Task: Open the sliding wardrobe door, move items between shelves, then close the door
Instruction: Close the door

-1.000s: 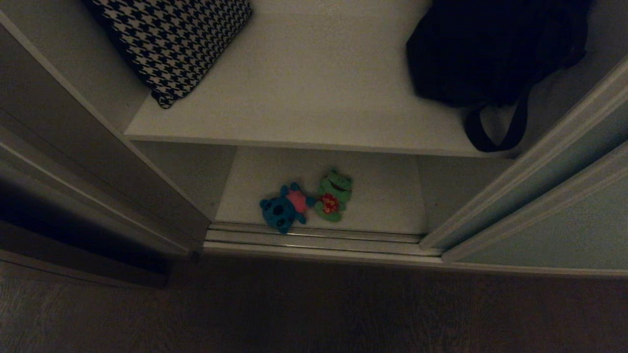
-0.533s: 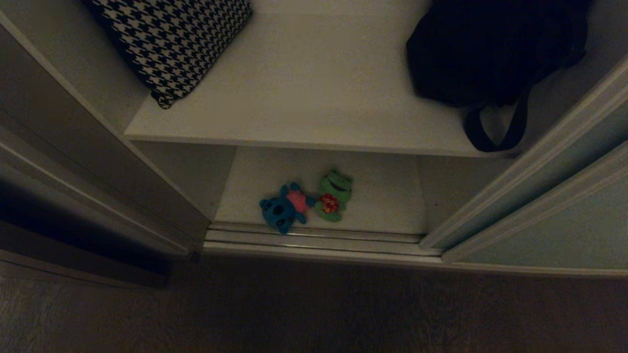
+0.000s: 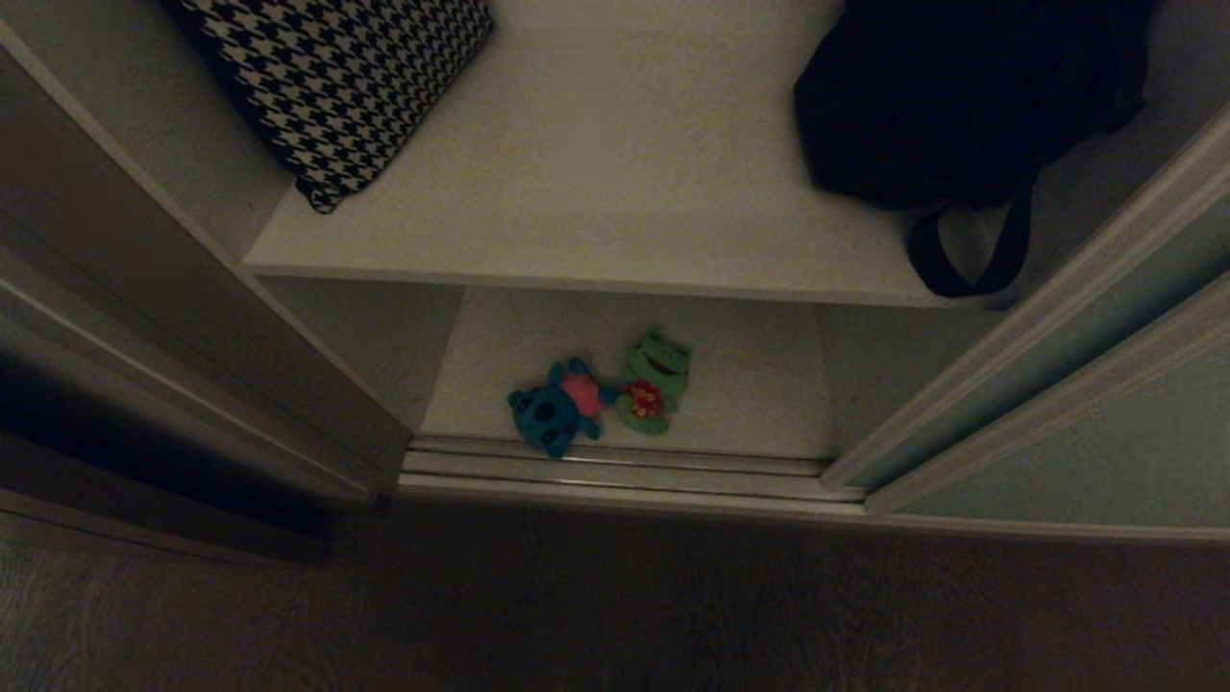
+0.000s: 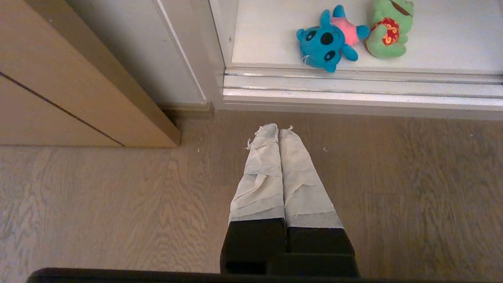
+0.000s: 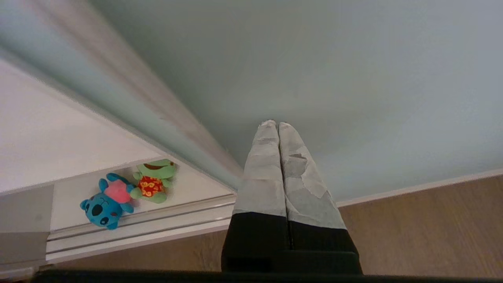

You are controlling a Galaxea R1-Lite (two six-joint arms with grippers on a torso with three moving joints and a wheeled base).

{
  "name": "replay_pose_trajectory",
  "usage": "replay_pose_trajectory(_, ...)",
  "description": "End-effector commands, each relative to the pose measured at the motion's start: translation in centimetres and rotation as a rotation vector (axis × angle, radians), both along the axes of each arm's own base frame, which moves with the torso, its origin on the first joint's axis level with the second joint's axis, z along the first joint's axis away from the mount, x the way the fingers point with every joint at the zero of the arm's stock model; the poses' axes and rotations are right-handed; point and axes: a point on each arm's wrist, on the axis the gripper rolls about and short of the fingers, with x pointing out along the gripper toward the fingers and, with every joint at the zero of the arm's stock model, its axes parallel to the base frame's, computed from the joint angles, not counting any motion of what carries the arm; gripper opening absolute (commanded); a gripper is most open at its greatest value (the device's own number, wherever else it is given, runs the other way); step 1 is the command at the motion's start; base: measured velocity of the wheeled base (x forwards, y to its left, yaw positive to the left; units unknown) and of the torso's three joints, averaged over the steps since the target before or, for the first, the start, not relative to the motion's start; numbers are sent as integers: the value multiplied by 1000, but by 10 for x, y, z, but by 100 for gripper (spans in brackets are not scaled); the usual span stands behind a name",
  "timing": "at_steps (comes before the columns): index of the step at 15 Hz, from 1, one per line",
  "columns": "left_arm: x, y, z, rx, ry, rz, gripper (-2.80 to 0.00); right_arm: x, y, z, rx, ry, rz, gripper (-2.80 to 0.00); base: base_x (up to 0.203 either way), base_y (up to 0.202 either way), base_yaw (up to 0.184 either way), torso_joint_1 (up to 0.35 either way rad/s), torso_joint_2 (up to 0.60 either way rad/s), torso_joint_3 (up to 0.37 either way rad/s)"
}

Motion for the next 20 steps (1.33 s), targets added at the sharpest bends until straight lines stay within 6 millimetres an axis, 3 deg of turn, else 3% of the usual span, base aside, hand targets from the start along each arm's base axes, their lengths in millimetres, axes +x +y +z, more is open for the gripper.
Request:
replay_pose_trajectory(1,0,0,0,0,0,1,-280,6,-3,-2,10,16,4,-280,0,0,0,0,0,0)
replay_pose_trajectory(5,0,0,0,0,0,0,-280,10,-4,-3,15,28,16,-280,0,0,0,0,0,0)
replay_pose_trajectory(14,0,0,0,0,0,-1,-280,-6,15,-8,-8,0,163,-280,0,0,0,0,0,0)
replay_pose_trajectory(20,0,0,0,0,0,-1,-280,0,21,-8,-14,10,259,-280,0,0,0,0,0,0)
